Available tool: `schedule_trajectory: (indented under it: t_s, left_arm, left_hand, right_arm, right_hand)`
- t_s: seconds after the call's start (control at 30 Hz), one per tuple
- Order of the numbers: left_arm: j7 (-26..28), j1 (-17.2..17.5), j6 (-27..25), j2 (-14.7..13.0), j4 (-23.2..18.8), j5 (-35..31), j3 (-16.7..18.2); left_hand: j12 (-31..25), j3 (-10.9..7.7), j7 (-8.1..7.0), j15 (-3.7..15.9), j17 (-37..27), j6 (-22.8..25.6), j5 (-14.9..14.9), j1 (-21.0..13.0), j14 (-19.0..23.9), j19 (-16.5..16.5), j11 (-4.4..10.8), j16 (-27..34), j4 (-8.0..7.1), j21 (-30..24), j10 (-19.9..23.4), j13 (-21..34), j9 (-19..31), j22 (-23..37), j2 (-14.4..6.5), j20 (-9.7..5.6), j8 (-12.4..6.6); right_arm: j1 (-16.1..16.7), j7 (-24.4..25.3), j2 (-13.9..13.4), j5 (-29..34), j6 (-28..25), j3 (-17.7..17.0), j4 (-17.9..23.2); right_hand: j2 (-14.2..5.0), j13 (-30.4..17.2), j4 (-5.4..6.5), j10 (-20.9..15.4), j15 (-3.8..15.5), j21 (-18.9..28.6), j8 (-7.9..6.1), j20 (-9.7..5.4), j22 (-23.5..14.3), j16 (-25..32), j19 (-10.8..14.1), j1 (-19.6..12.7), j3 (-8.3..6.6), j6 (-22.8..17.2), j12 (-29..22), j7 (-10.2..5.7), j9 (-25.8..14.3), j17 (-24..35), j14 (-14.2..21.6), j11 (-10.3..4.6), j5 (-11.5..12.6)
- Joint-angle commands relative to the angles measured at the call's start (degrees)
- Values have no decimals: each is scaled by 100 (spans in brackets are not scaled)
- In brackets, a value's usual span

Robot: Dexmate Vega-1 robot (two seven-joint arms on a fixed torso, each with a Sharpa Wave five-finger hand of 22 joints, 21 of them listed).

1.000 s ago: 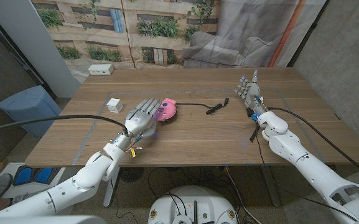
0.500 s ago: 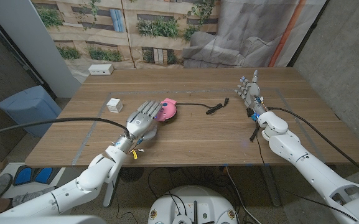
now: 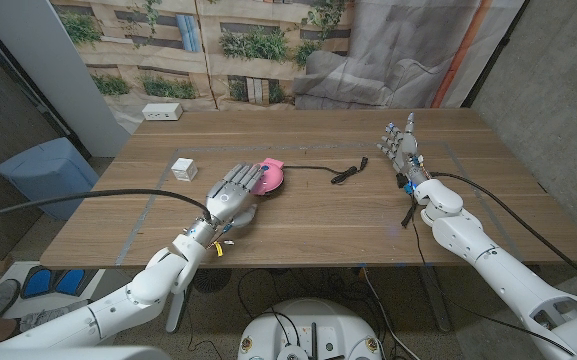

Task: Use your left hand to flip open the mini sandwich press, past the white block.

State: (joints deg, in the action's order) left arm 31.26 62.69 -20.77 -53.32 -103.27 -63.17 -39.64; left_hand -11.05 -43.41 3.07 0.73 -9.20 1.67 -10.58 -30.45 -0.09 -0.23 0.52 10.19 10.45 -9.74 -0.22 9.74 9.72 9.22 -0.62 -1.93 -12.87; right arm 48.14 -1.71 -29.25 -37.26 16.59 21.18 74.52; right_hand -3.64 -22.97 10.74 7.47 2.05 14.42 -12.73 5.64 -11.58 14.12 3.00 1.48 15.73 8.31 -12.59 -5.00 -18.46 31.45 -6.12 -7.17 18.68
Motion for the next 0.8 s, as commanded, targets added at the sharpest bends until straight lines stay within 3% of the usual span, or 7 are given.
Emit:
schedule_trajectory:
  t_s: [0.03,0.37,0.8]
  left_arm:
    - [293,-160,93,108,224,46,-116]
    - [366,-333,196,111,388,9,-223]
    - [357,-562,344,105,512,-55,-329]
  left_hand:
    - [-57,32,22,33,-13,128,7,-63,81,-8,12,36,4,-51,114,20,23,9,10,-262,-44]
    - [-49,79,132,-22,-10,237,1,-174,244,130,-90,32,-1,-85,286,19,24,6,-92,-345,-30]
    - [-14,45,128,-44,-11,240,-19,-334,265,158,-56,4,13,-71,297,21,26,2,-248,-319,15]
  right_arm:
    - [-5,-4,2,0,2,1,-8]
    - [-4,-1,1,0,-1,1,-3]
    - [-4,-1,3,1,2,1,-5]
  right_hand:
    - [-513,-33,9,49,109,24,-23,35,-21,17,-11,-19,40,36,-32,1,-29,21,-51,2,42]
    - [-512,-33,9,44,110,24,-24,36,-21,18,-12,-19,41,33,-33,-4,-29,21,-48,4,42]
    - [-512,-33,9,46,115,25,-25,36,-21,16,-9,-19,41,31,-32,-3,-29,21,-51,4,42]
